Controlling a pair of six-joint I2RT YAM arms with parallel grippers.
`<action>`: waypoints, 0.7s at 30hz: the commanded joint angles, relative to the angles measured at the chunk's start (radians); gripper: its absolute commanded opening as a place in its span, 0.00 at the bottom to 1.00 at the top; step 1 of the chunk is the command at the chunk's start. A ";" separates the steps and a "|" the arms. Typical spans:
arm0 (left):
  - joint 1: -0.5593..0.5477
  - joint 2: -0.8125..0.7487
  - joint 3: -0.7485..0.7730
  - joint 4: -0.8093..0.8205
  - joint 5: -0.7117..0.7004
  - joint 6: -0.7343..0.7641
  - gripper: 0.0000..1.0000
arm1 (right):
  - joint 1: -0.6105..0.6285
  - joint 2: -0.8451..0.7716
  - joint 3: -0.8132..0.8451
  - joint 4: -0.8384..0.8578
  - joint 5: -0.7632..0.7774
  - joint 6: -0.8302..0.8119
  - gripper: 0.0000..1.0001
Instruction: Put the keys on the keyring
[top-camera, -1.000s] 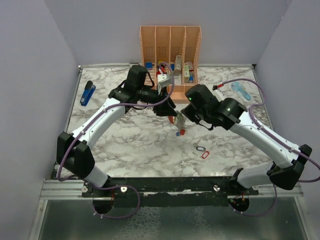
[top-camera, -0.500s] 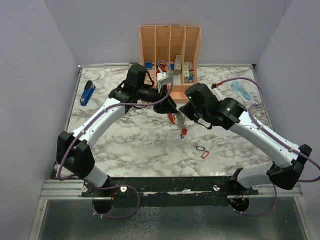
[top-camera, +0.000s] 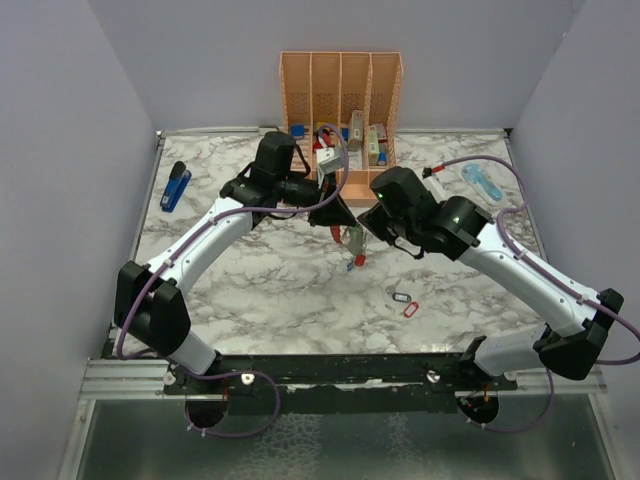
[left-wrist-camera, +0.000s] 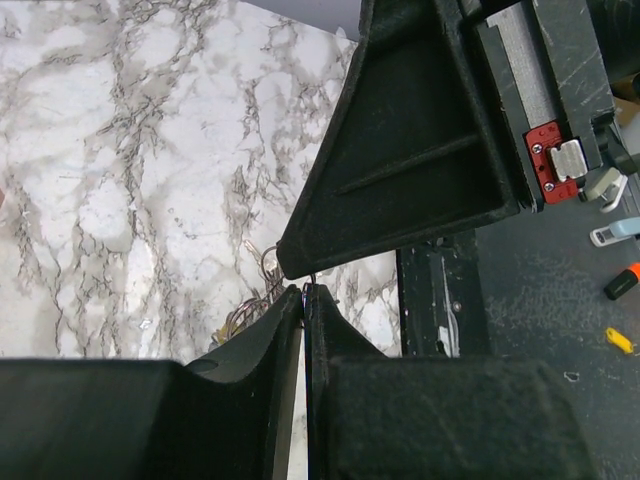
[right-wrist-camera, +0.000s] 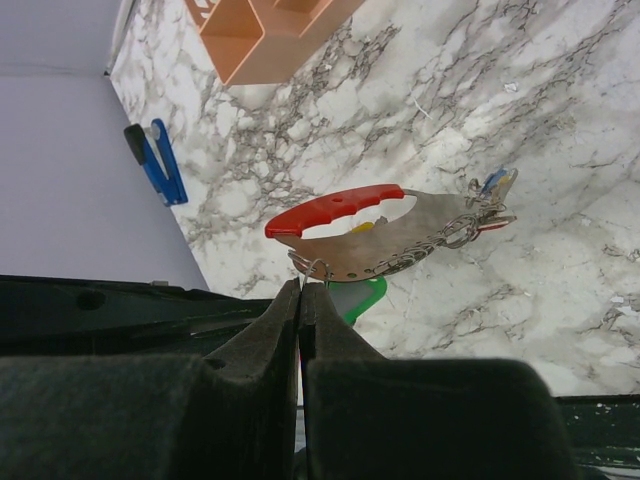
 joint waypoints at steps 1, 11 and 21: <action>-0.006 0.001 0.007 -0.027 0.029 0.026 0.09 | -0.004 -0.028 -0.006 0.043 0.015 0.011 0.01; -0.006 0.001 0.024 -0.107 -0.027 0.127 0.00 | -0.004 -0.039 -0.009 0.050 0.010 0.020 0.01; -0.006 -0.003 0.030 -0.117 -0.089 0.164 0.00 | -0.004 -0.060 -0.035 0.084 -0.014 0.033 0.01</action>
